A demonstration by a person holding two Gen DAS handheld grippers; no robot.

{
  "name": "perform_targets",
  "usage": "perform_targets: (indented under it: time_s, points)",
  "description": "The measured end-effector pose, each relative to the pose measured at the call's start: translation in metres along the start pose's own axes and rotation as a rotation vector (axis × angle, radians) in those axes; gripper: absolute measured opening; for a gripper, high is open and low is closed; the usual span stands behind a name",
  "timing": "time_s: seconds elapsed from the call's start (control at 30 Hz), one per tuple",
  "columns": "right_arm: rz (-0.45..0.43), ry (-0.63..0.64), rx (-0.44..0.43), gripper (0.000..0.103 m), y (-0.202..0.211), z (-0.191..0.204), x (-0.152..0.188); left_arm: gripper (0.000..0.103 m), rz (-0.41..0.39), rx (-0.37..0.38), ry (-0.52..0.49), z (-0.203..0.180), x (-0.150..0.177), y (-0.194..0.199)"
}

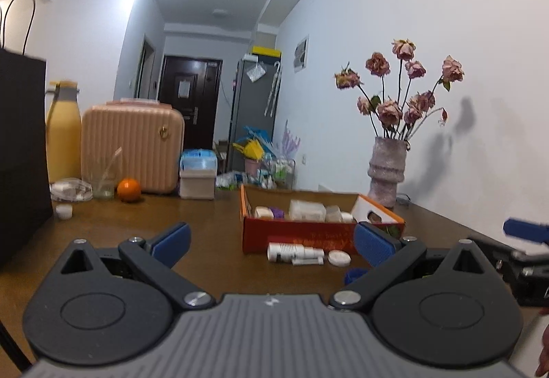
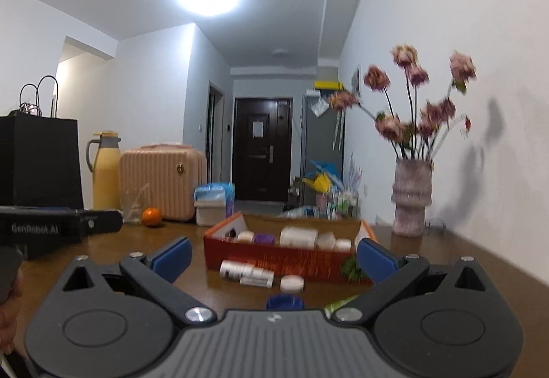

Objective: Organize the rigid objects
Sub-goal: 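Withdraw both tools from the red box toward the remaining table items, then grasp the blue cap with the left tool while the right tool approaches the green bottle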

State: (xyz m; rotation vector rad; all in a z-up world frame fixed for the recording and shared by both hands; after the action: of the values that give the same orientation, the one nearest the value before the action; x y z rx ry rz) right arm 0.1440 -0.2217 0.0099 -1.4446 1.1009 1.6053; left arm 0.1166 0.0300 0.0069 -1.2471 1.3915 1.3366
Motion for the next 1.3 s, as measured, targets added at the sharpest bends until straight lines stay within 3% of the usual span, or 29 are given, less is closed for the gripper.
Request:
perform_targets:
  time_s: [0.33,0.53,1.03,1.3]
  points:
    - [0.036,-0.033,0.032,0.103,0.044,-0.007,0.033,0.103,0.087,0.047,0.002,0.003,0.036,0.036]
    - [0.075,-0.052,0.027,0.103,0.044,-0.019,0.046,0.103,0.13,0.043,-0.009,-0.005,0.047,0.022]
    - [0.204,-0.111,0.021,0.103,-0.047,-0.058,0.058,0.103,0.264,0.076,-0.066,-0.037,0.057,-0.077]
    - [0.267,-0.132,0.032,0.103,-0.099,-0.106,0.052,0.103,0.355,0.176,-0.079,-0.085,0.057,-0.163]
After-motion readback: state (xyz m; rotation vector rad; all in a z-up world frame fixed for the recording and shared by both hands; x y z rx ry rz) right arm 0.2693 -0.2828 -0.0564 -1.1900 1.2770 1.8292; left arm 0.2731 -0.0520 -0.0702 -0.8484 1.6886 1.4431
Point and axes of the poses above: each gripper's, at about its wrist camera, not at the fingertips, and y roughly against the way its jaws point, z to its left, x to its underside, the point moved 1 cm from there along -y, roughly the way its jaws point, and after that the axes turned 4 degrees about -x, right-handed, at the moved point
